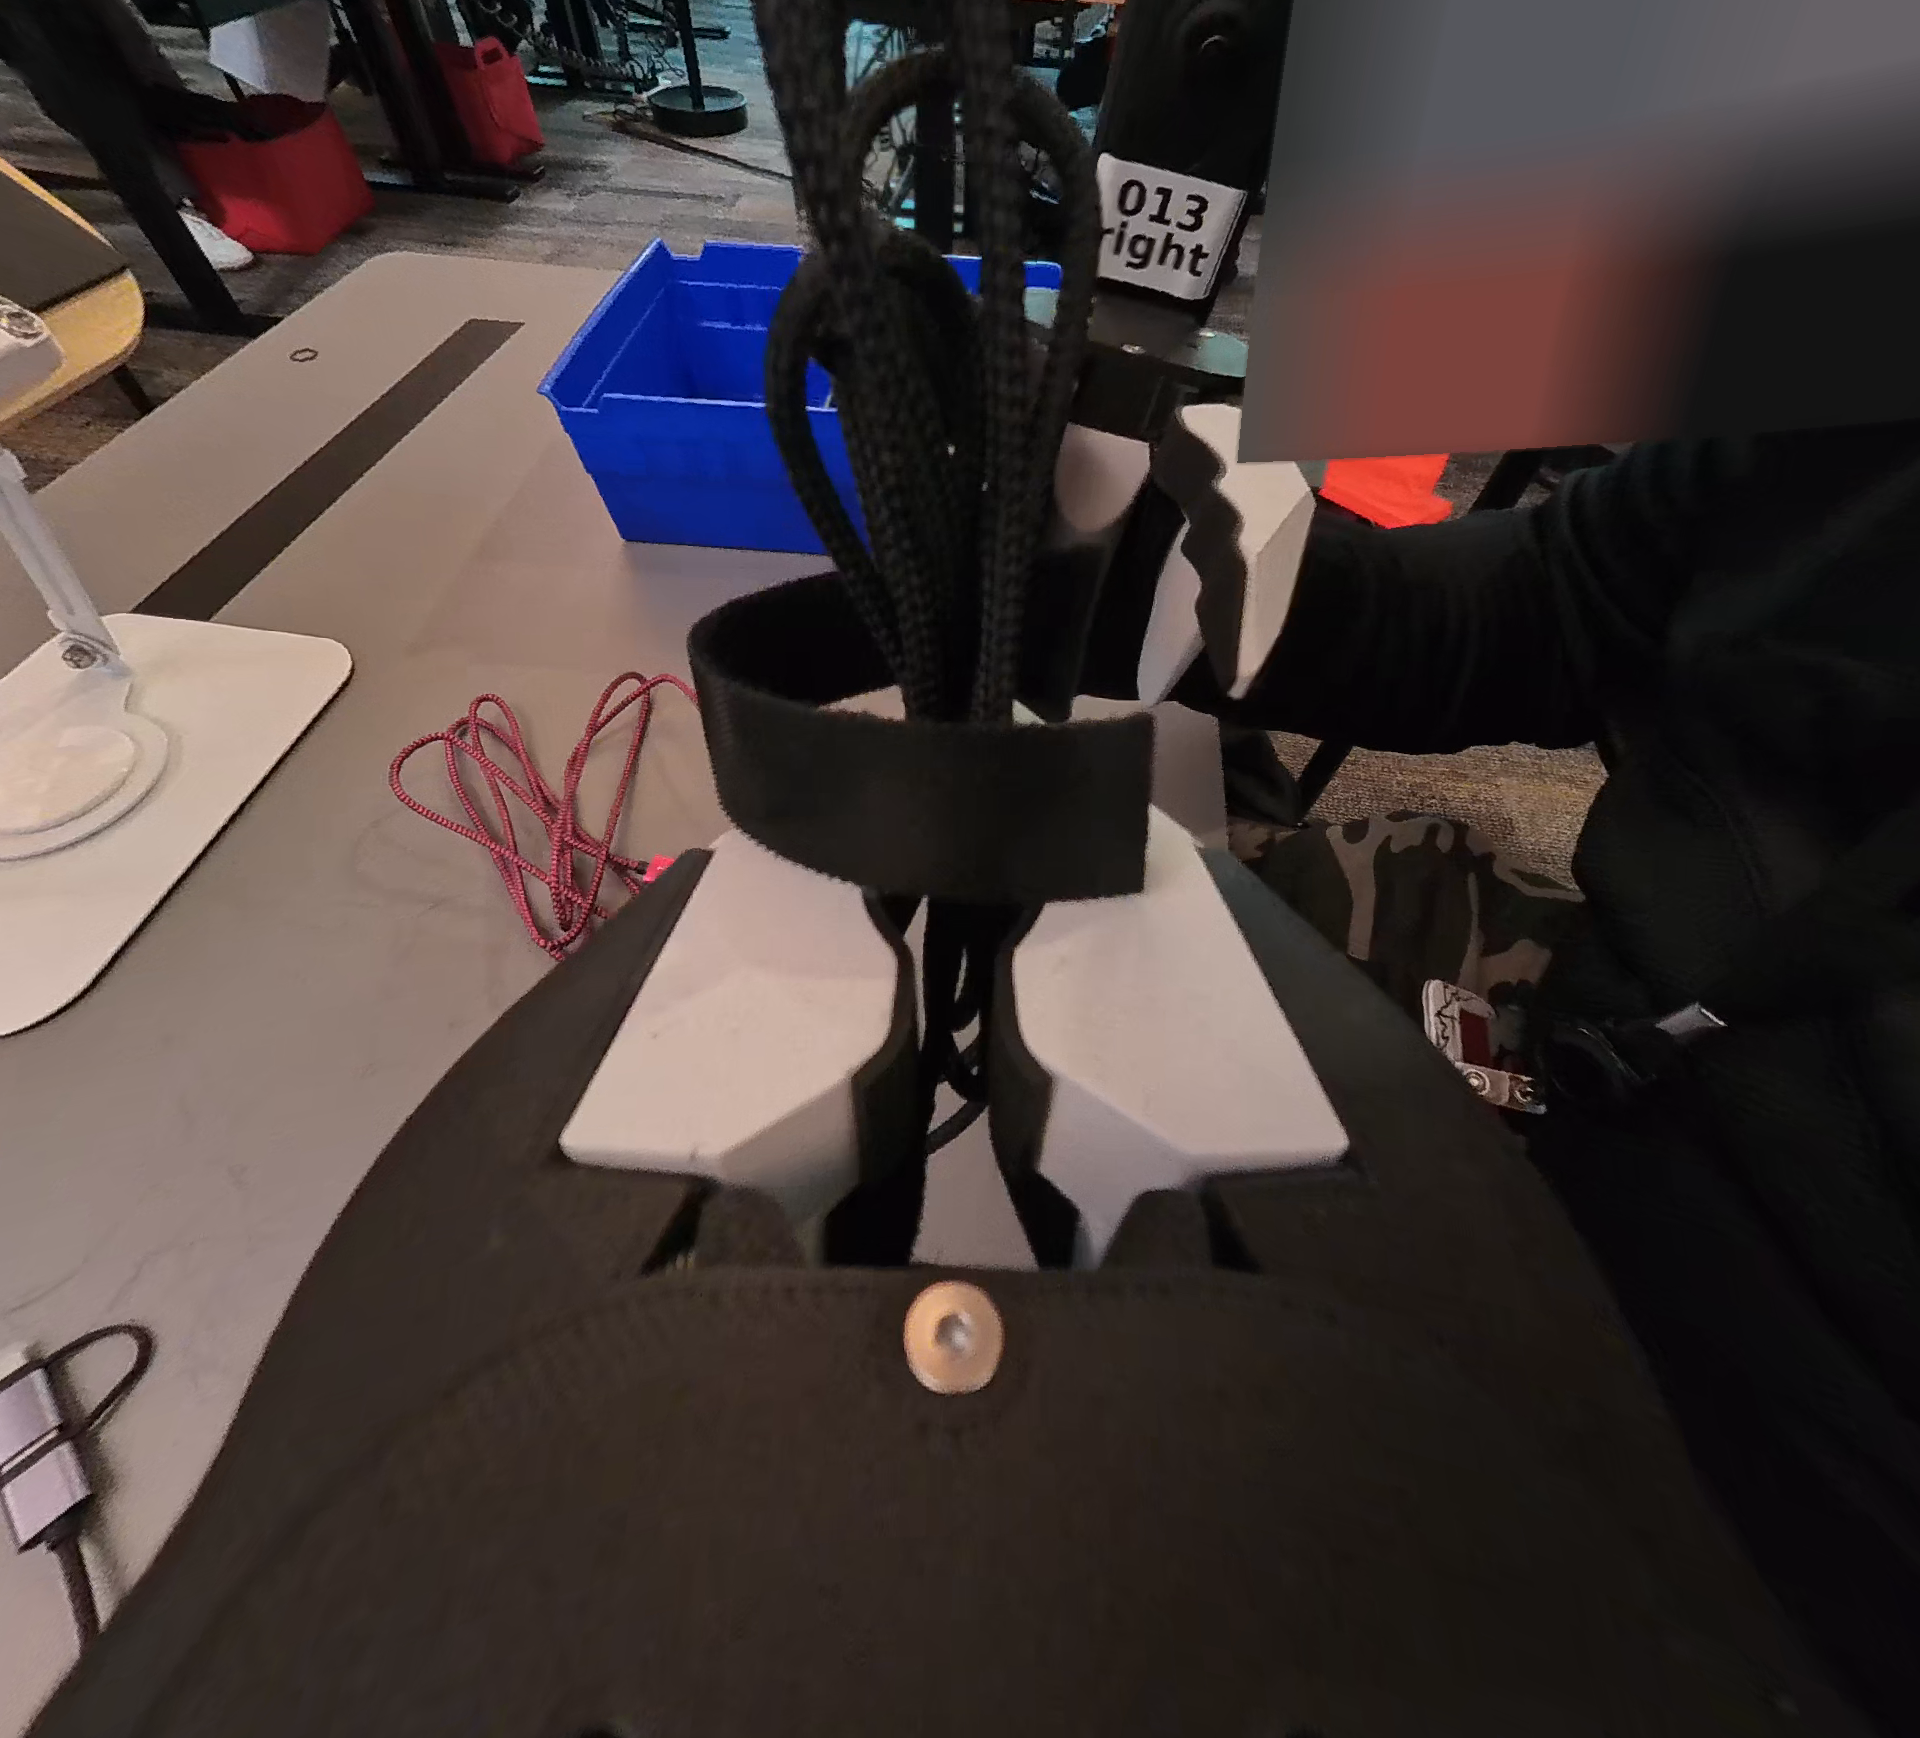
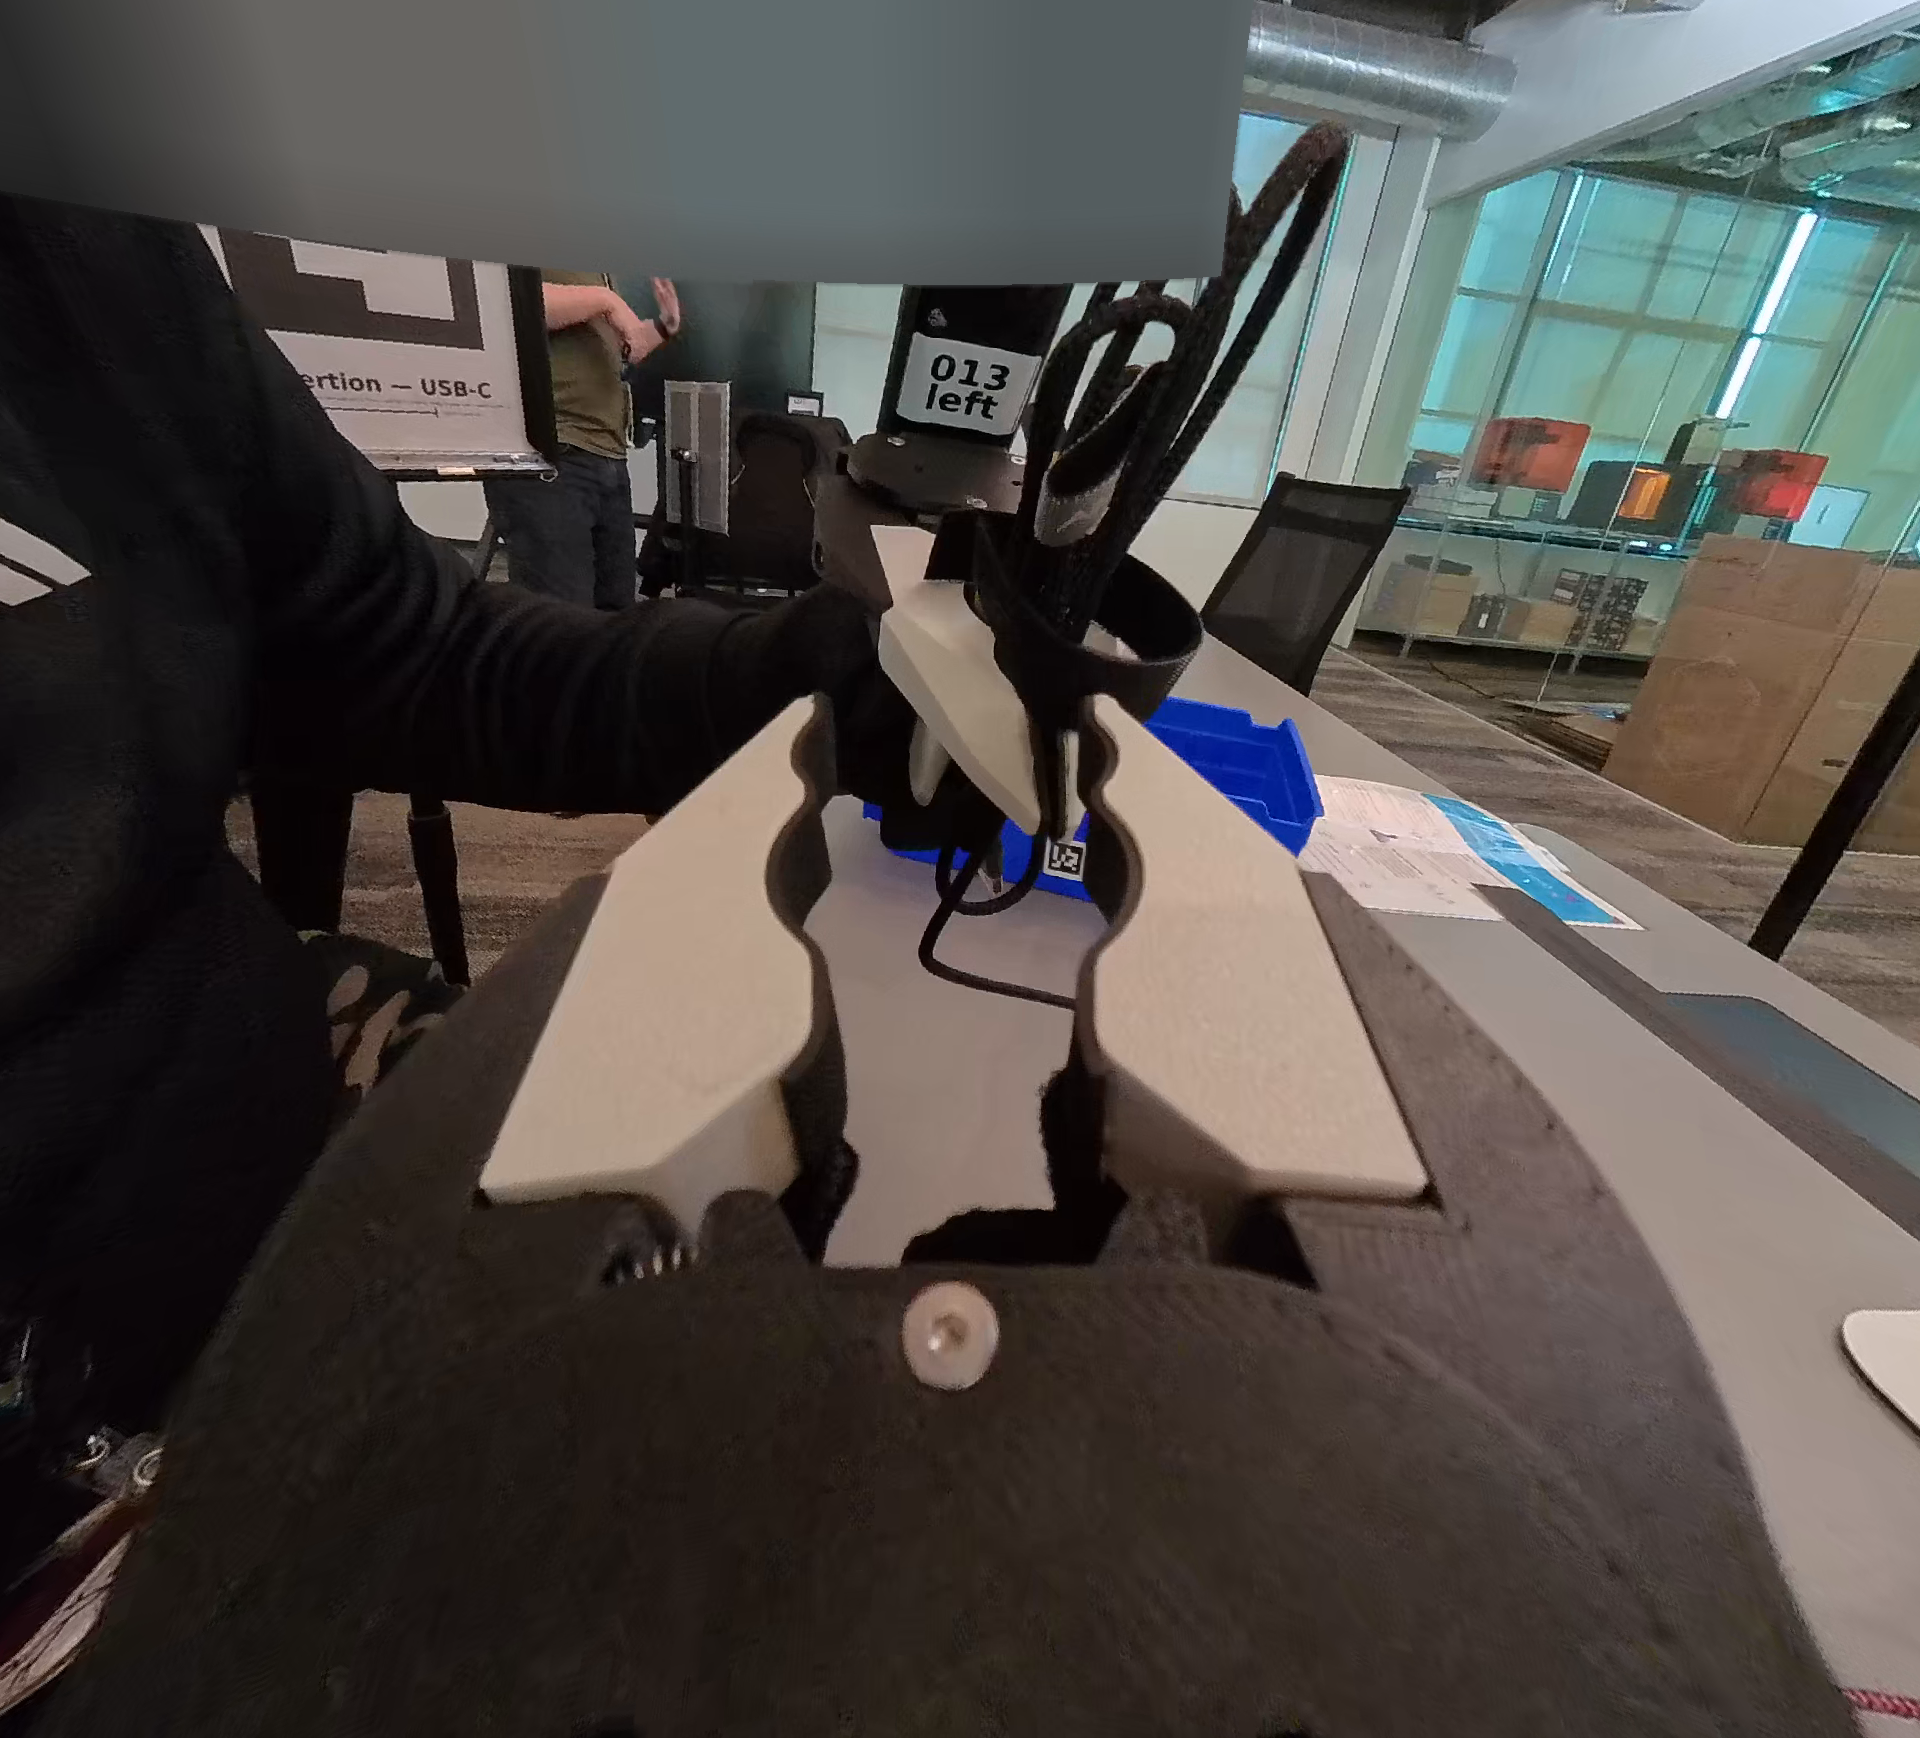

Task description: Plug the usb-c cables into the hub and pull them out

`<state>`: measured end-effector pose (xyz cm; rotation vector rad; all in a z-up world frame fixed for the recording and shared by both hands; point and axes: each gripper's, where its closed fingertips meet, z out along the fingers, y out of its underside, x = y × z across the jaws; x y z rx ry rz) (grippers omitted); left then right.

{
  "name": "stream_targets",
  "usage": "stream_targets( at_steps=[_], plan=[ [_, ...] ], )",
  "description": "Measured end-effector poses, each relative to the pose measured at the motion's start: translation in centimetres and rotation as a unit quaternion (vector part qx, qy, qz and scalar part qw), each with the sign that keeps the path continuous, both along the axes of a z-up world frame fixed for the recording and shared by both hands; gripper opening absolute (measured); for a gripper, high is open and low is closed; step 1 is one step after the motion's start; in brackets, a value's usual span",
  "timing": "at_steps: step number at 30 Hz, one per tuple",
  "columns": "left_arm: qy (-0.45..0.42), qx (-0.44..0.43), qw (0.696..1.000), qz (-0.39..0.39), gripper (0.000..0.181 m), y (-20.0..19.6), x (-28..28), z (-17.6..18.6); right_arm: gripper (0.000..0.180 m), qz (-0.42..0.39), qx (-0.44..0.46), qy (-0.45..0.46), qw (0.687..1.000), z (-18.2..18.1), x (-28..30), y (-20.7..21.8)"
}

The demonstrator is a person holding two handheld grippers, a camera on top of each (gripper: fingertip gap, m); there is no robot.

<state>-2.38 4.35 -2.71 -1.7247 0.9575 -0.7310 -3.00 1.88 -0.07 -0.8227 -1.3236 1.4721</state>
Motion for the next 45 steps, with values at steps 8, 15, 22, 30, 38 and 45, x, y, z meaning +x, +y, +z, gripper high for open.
stream_targets(
  at_steps=[8,15,22,30,38,45],
  plan=[
    [0.041,0.064,0.994,0.080,0.000,1.8,-1.2,0.3,0.025,-0.050,0.001,-0.018,0.999,1.5,0.0,-0.8],
    [0.074,0.107,0.982,0.135,0.000,2.6,-1.8,0.4,0.017,-0.092,-0.015,-0.055,0.994,1.5,-3.2,-1.4],
    [0.076,0.119,0.977,0.158,0.000,2.9,-2.3,0.6,0.000,-0.107,-0.012,-0.065,0.992,1.9,-4.6,-1.5],
    [0.057,0.116,0.978,0.164,0.000,3.1,-2.8,1.0,0.000,-0.101,-0.004,-0.065,0.993,1.9,-4.4,-1.6],
    [0.040,0.115,0.978,0.169,0.000,3.2,-3.0,1.4,0.000,-0.079,-0.008,-0.068,0.995,1.7,-3.5,-1.6],
    [0.037,0.119,0.977,0.171,0.000,3.2,-3.0,1.5,0.000,-0.069,-0.018,-0.070,0.995,1.1,-2.5,-1.1]
  ],
)
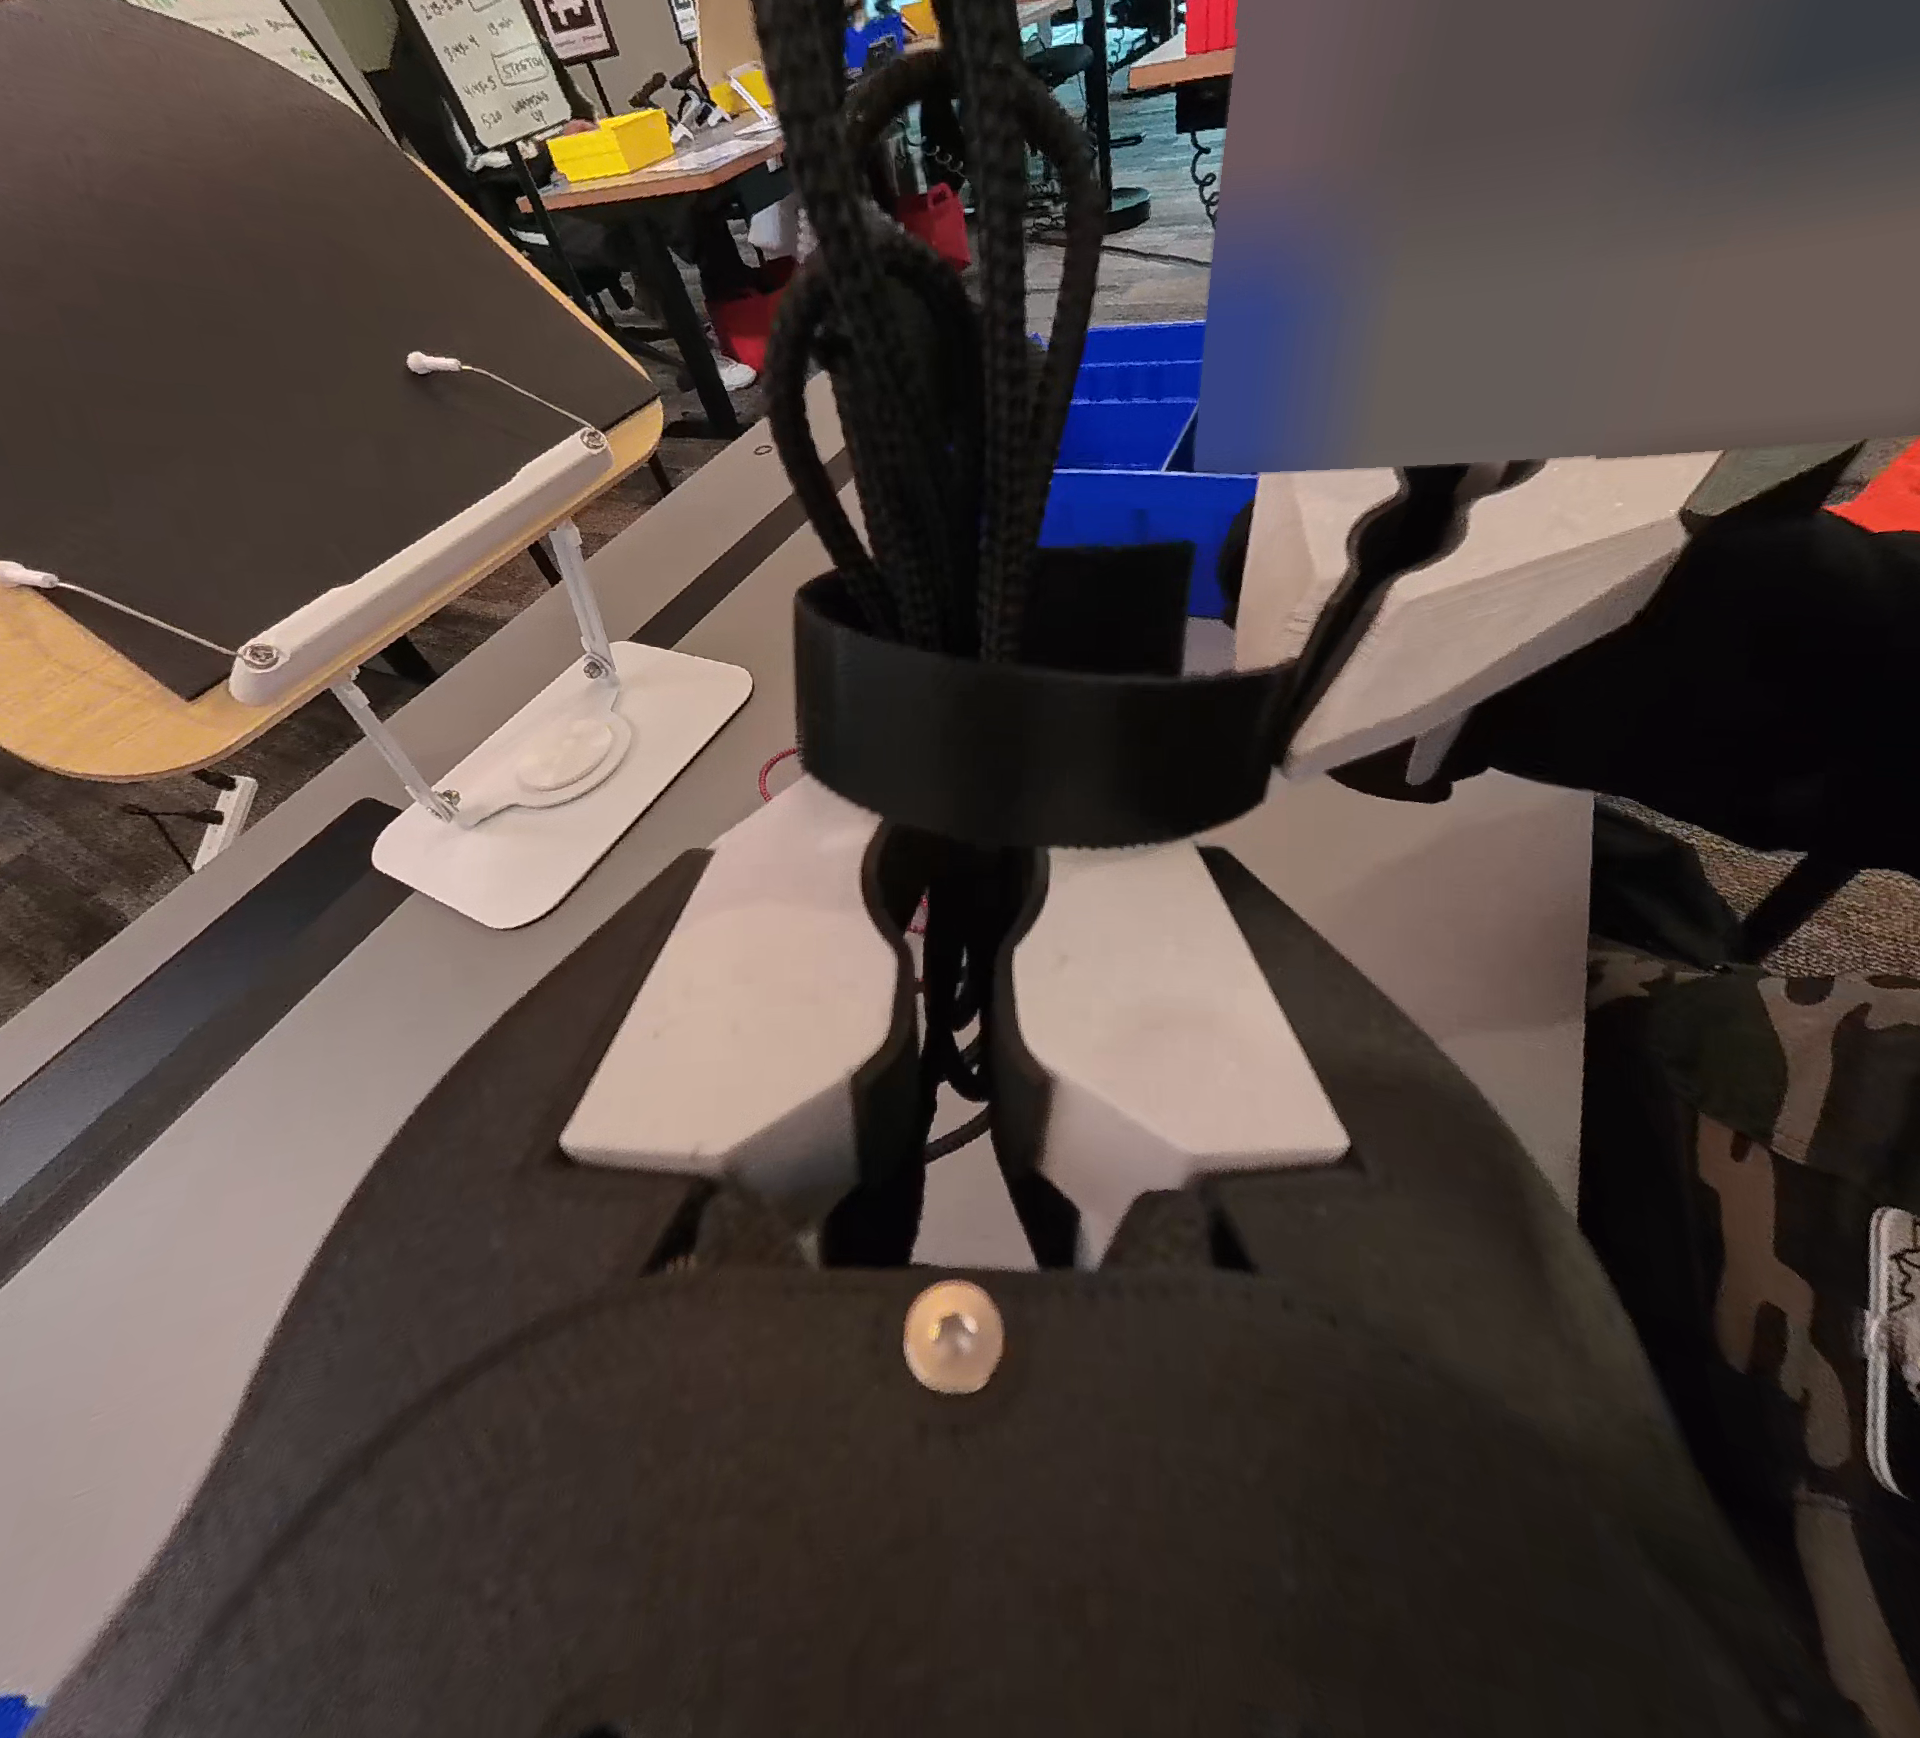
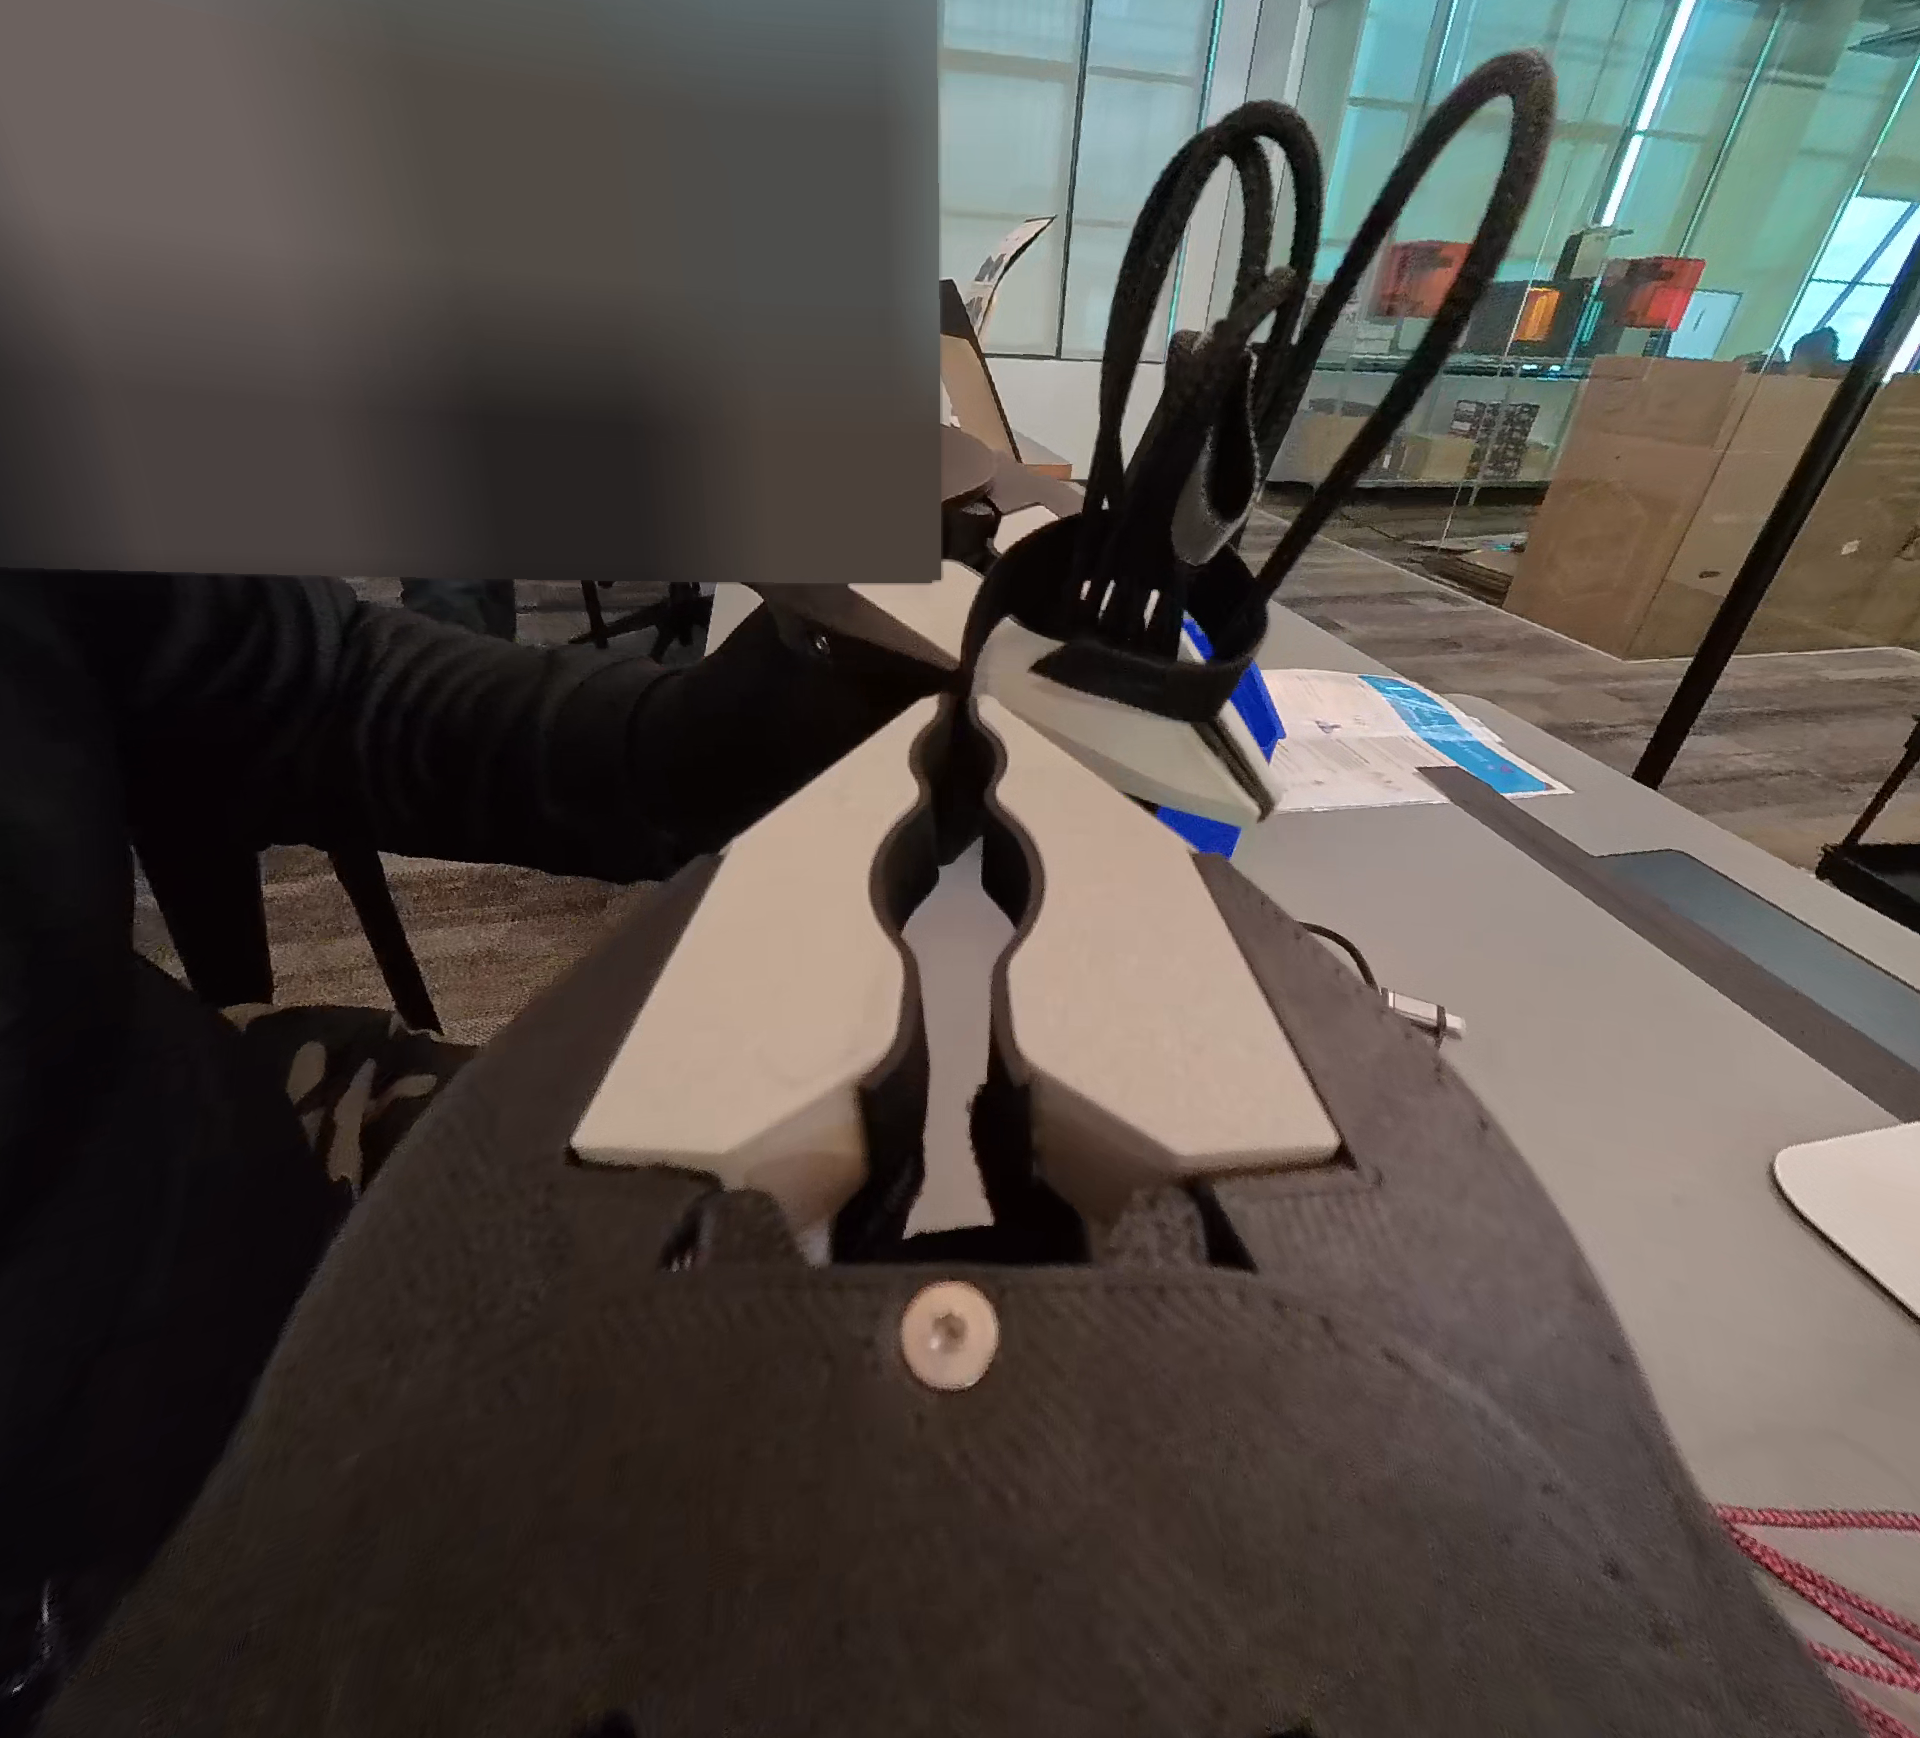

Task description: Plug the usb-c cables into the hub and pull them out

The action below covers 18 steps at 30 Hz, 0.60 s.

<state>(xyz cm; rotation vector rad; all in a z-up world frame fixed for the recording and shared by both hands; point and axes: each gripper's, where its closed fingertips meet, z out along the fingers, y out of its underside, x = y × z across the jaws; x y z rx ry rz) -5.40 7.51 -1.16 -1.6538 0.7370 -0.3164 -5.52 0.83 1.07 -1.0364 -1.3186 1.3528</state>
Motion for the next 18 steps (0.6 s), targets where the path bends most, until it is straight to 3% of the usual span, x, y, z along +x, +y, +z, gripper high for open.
stream_targets(
  at_steps=[9,18],
  plan=[
    [-0.001,0.003,1.000,-0.003,0.000,0.0,0.2,0.0,0.000,0.011,0.003,-0.002,1.000,-0.3,0.4,0.3],
    [0.029,0.012,0.999,0.020,0.000,0.3,-0.4,-0.2,0.044,-0.038,-0.006,-0.011,0.999,-0.6,1.2,1.6]
  ],
)
